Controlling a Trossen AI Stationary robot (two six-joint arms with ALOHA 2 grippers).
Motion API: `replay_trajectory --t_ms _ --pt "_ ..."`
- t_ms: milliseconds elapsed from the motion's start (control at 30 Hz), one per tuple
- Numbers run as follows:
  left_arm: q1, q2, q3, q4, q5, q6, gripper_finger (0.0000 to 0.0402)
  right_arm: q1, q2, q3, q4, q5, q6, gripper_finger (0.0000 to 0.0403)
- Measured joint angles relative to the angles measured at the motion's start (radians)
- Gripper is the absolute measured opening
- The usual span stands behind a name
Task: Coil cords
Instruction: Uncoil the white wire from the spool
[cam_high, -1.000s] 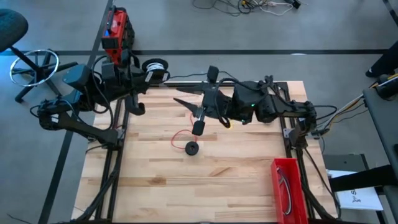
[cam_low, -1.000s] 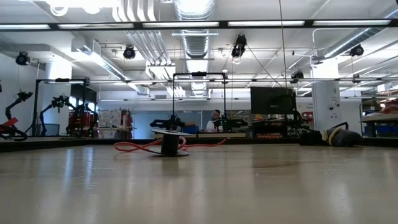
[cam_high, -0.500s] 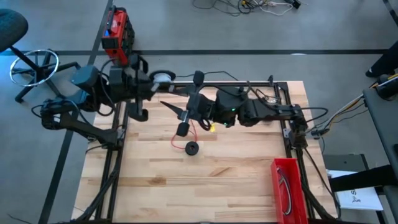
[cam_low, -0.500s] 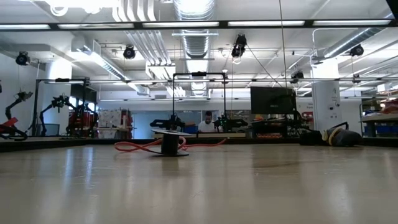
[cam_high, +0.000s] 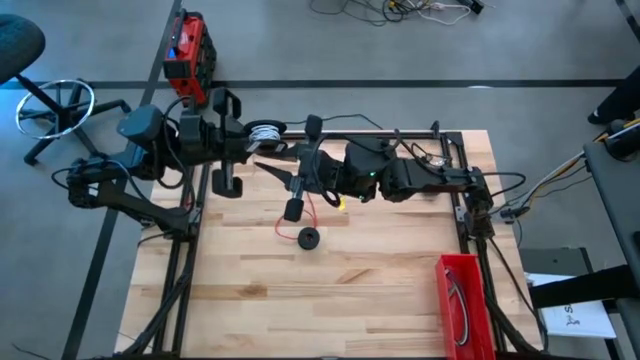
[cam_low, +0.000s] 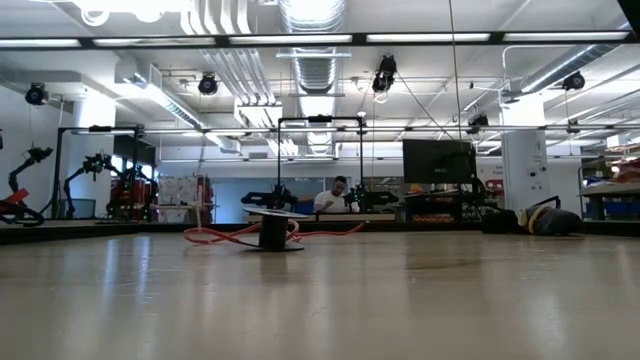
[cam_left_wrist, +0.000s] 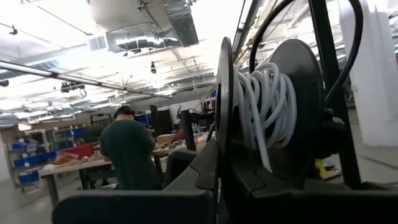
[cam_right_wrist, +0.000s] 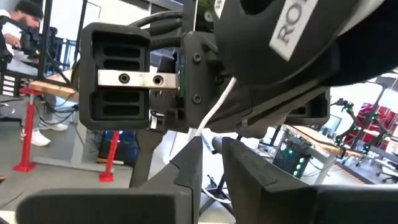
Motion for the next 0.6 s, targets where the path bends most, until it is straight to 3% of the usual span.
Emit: replay_trajectory --t_ms 200,600 --pt "0.0 0.0 0.0 -0.002 0.0 0.017 0.0 0.0 0.001 0.0 -0.015 -0.001 0.011 0.0057" --pt "0.0 0.005 0.0 -0.005 0.0 0.019 0.0 -0.008 0.023 0.0 0.009 -0.051 0.042 0.013"
